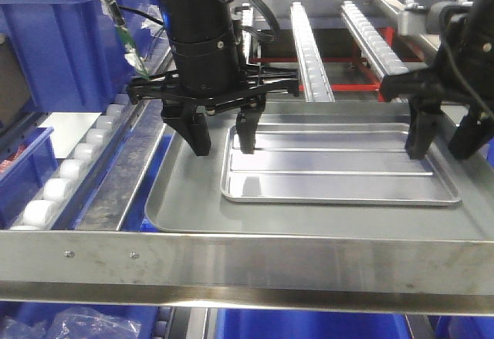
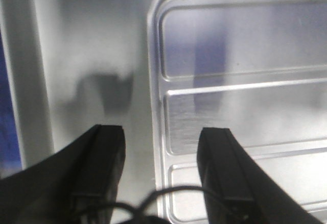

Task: Grab silver tray and place in blue box
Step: 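Lower both grippers onto opposite edges of the small silver tray, then close both grippers on the small silver tray's rims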

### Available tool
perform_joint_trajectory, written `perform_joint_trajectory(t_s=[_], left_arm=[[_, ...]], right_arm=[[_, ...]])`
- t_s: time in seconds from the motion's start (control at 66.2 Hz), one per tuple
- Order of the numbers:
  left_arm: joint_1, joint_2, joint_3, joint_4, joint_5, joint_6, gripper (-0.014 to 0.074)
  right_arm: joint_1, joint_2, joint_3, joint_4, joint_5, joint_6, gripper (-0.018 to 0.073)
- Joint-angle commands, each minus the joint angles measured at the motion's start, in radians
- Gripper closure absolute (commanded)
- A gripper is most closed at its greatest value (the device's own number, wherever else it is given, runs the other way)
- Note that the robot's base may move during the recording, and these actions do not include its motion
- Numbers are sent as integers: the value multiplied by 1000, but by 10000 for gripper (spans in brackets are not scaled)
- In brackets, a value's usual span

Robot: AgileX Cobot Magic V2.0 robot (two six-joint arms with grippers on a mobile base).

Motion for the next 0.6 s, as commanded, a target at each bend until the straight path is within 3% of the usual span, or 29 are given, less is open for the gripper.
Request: perform_joint_trajectory(t_s=[0.0,0.589], left_arm=[[2,-55,-33,2,-33,-11,344],[2,-3,-33,-5,-12,-11,344]], right_arm=[[-5,-30,-31,0,-41,-11,134],[-5,-29,-31,-1,-57,-12,134]])
